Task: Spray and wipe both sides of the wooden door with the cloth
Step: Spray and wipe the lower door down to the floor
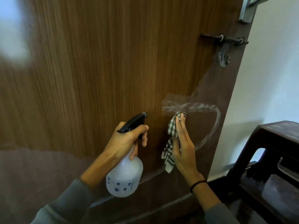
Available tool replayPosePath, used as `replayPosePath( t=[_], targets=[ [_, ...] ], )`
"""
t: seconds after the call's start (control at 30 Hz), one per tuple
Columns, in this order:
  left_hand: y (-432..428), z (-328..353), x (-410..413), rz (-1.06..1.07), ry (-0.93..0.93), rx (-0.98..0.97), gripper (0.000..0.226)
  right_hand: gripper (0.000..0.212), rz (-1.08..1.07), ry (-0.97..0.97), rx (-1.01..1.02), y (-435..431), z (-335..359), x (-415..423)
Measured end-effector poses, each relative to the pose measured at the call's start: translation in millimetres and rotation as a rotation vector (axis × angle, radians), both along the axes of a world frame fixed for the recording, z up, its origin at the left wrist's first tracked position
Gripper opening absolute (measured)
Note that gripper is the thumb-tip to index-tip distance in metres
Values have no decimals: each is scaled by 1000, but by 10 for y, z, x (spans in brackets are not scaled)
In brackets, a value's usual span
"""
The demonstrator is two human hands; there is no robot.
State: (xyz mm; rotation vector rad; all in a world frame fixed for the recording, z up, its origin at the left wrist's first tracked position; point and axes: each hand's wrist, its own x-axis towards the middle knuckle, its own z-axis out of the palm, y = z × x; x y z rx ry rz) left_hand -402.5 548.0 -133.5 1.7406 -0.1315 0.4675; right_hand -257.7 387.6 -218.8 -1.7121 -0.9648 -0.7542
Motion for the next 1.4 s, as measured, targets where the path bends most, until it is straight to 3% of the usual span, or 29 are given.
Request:
replayPosePath(
  t=[0.27, 0.37, 0.47, 0.57, 0.63, 0.73, 0.8, 0.97, 1.17, 1.23, 1.4],
  targets=[
    [-400, 317, 410, 155, 215, -124, 28, 60, -125, -60, 330, -151, 577, 81],
    [-409, 444, 399, 178, 246, -25, 31, 59, -141, -90, 370, -87, 686, 117],
    [-310, 598, 323, 199, 173, 17, 30, 60, -57, -152, 269, 143, 735, 143],
    [-203, 797, 301, 208, 82, 50, 31, 64, 32, -293, 19, 522, 782, 123],
    [-154, 922, 340, 231, 48, 91, 36, 61, -31, -423, -90, 684, 794, 182],
    [-105, 1052, 423, 240, 48, 152, 36, 60, -98, -462, -96, 591, 802, 387],
    [-46, 1072, 467, 259, 77, 167, 33, 57, -155, -389, -10, 415, 786, 575],
    [49, 1020, 501, 206, 102, 92, 29, 55, -239, 55, 367, 77, 671, 982],
    [25, 1041, 493, 174, 73, 33, 30, 57, -219, 238, 490, 286, 773, 728],
    [32, 1034, 493, 174, 73, 40, 31, 57, -181, 171, 420, 393, 782, 553],
    [55, 1008, 494, 182, 70, 56, 34, 64, -99, -270, -48, 358, 753, 529]
  ],
)
